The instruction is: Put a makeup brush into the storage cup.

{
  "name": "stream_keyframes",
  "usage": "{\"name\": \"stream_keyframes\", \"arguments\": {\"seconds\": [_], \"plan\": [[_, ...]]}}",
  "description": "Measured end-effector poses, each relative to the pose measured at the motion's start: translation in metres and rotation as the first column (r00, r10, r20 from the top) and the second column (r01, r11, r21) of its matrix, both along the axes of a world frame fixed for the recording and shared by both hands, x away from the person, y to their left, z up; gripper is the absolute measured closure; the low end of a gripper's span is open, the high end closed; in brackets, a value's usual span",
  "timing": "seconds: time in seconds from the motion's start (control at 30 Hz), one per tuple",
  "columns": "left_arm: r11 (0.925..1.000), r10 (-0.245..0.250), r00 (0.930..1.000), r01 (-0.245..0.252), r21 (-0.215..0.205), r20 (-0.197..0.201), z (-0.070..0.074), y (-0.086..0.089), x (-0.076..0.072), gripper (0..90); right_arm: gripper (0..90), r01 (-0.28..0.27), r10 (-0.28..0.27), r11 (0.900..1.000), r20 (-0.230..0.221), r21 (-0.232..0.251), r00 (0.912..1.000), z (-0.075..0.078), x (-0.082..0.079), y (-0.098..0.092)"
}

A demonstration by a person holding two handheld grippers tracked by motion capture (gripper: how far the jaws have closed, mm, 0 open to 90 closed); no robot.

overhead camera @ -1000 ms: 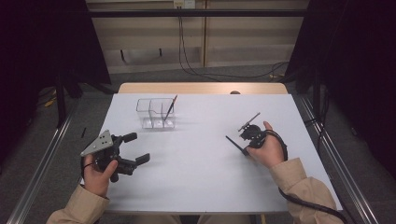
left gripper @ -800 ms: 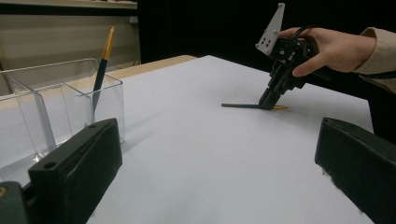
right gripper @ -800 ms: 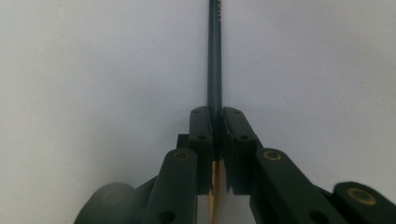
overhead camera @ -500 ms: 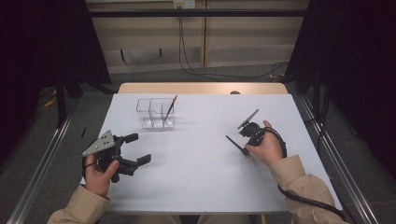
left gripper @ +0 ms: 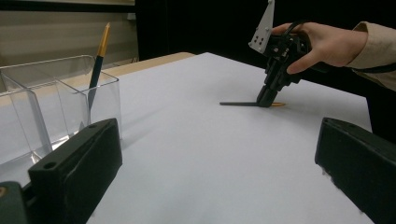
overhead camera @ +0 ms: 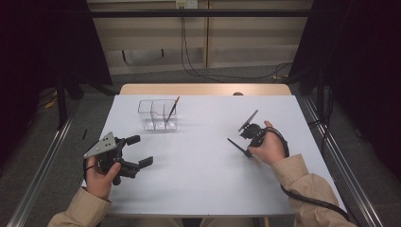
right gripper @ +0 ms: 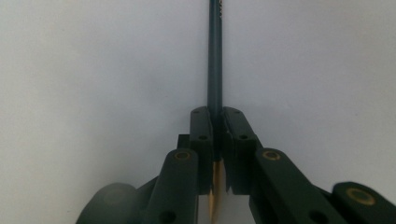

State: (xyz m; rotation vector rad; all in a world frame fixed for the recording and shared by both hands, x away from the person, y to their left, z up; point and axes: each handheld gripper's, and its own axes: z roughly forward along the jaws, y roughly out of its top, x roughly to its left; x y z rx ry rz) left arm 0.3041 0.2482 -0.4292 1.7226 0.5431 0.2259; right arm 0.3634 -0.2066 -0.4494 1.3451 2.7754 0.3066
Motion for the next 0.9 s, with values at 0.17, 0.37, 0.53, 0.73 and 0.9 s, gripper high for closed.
{"name": "stream_keyframes", "arguments": {"seconds": [0.17, 0.37, 0.53, 0.73, 0.9], "plan": [[1.0000, -0.005, 1.0000, 0.005, 0.001, -0.001, 0.000, -0.002, 0.001, 0.4, 83.9, -0.029, 0.028, 1.000, 0.025, 0.004, 0.9993, 0.001, 0.000, -0.004], [1.0000, -0.008, 0.9999, 0.008, 0.004, -0.006, 0.000, -0.003, 0.002, 0.4, 84.0, -0.065, 0.064, 0.997, 0.026, 0.029, 0.9976, 0.005, -0.003, -0.004], [0.9999, -0.010, 0.9999, 0.010, 0.012, -0.008, 0.000, -0.005, 0.003, 0.4, 84.0, -0.124, 0.122, 0.991, 0.028, 0.055, 0.9921, 0.009, -0.009, 0.005], [0.9997, -0.017, 0.9997, 0.018, 0.014, -0.016, 0.000, -0.008, 0.003, 0.3, 84.0, -0.187, 0.183, 0.977, 0.043, 0.106, 0.9821, 0.015, -0.013, 0.014], [0.9995, -0.023, 0.9995, 0.023, 0.020, -0.022, 0.000, -0.011, 0.004, 0.2, 84.0, -0.242, 0.237, 0.962, 0.055, 0.127, 0.9701, 0.021, -0.019, 0.025]]}}
